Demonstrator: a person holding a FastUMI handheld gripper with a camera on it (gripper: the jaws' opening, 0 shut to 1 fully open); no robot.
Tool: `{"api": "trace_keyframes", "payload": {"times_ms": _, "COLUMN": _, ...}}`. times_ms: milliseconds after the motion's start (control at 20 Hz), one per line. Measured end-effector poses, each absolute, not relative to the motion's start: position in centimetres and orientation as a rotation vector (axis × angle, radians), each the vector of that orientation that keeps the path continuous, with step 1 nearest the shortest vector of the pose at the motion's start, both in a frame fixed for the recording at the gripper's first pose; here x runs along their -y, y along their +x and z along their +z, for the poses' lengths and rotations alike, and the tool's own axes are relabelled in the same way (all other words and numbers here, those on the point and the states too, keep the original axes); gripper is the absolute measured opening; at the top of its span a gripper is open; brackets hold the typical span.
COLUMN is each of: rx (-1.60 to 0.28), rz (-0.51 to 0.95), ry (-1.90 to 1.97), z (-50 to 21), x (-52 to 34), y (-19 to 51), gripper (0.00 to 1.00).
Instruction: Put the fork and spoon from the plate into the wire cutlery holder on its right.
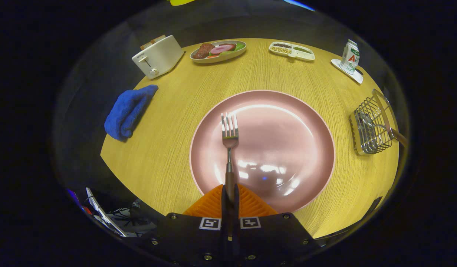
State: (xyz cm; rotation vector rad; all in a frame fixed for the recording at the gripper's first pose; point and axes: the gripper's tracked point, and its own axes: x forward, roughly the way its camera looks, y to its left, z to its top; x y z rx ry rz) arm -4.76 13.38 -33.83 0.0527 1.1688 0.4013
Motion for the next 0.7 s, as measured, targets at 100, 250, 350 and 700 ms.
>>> {"api": "trace_keyframes", "payload": {"times_ms": 100, "rx": -1.159, "rz": 0.407, "ry": 0.077, "z": -33.1, "x": -13.1, "y": -4.7, "gripper": 0.04}}
{"api": "trace_keyframes", "payload": {"times_ms": 250, "rx": -1.125, "rz": 0.408, "ry": 0.090, "z": -31.3, "x": -12.3, "y": -3.8, "gripper": 0.04}}
{"api": "trace_keyframes", "payload": {"times_ms": 350, "rx": -1.098, "rz": 0.402, "ry": 0.093, "z": -29.8, "x": -11.1, "y": -2.6, "gripper": 0.05}}
{"api": "trace_keyframes", "payload": {"times_ms": 700, "rx": -0.997, "rz": 0.314, "ry": 0.100, "z": -23.9, "x": -4.7, "y": 2.1, "gripper": 0.04}}
